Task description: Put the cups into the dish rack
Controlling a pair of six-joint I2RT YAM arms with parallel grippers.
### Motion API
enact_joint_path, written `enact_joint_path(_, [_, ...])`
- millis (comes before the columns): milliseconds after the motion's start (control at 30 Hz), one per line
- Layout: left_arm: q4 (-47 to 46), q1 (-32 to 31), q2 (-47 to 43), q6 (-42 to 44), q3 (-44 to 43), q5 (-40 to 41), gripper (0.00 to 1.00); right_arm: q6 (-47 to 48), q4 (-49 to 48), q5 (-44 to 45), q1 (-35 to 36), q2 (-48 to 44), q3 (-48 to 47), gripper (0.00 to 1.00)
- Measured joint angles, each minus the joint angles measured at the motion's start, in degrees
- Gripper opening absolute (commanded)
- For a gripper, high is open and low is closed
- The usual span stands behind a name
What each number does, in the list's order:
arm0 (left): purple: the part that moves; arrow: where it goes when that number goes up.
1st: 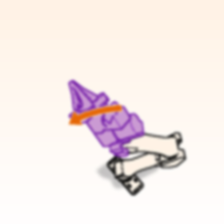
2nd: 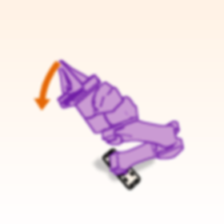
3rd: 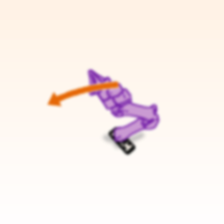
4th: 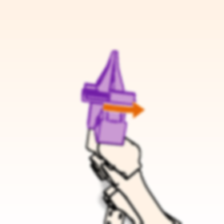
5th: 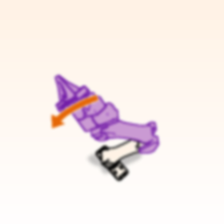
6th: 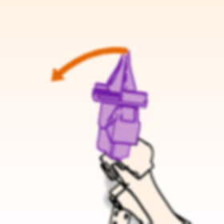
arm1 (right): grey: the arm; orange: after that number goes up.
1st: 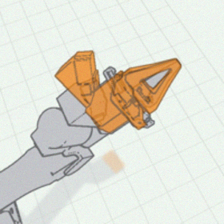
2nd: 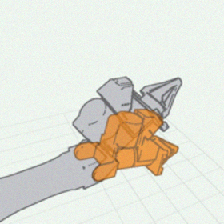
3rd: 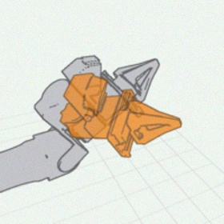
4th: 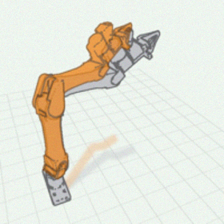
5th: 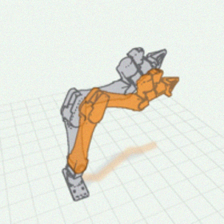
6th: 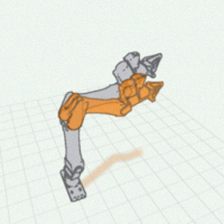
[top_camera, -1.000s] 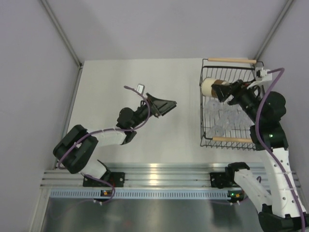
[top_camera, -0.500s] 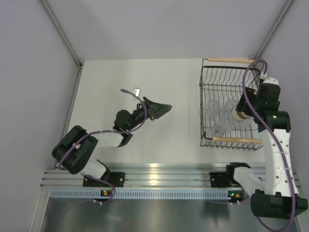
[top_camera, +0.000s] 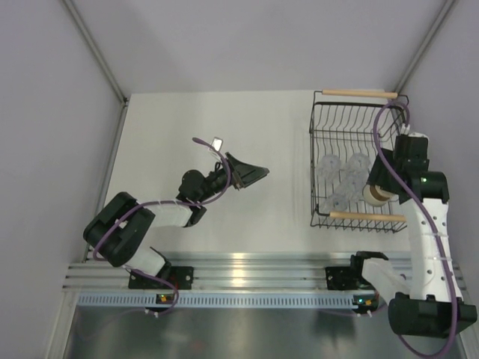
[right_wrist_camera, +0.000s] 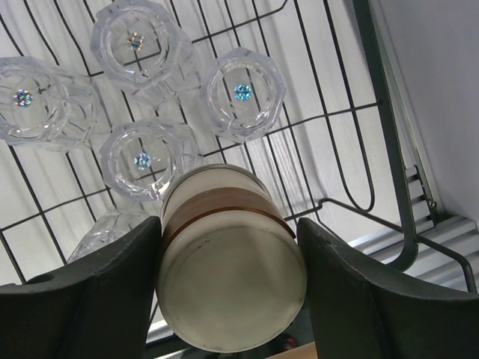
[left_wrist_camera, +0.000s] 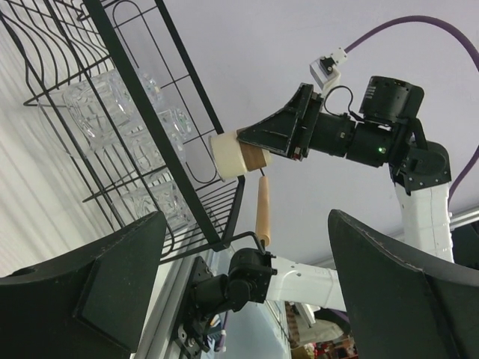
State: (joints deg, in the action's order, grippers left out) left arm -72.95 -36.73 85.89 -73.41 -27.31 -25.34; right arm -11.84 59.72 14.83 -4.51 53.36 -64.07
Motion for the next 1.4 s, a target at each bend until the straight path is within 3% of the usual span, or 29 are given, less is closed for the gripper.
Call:
enact_joint_path(1300, [0.0,0.2,0.0,-0.5,0.0,-2.3,0.93,-2.6,1.0,-5.9,0.9,22.1,6.3,0.00])
enact_joint_path(1400, [0.0,0.3,0.0,-0.5,0.0,-2.3,0.93,-2.8,1.0,-5.7,1.2,22.1,6.3,0.11])
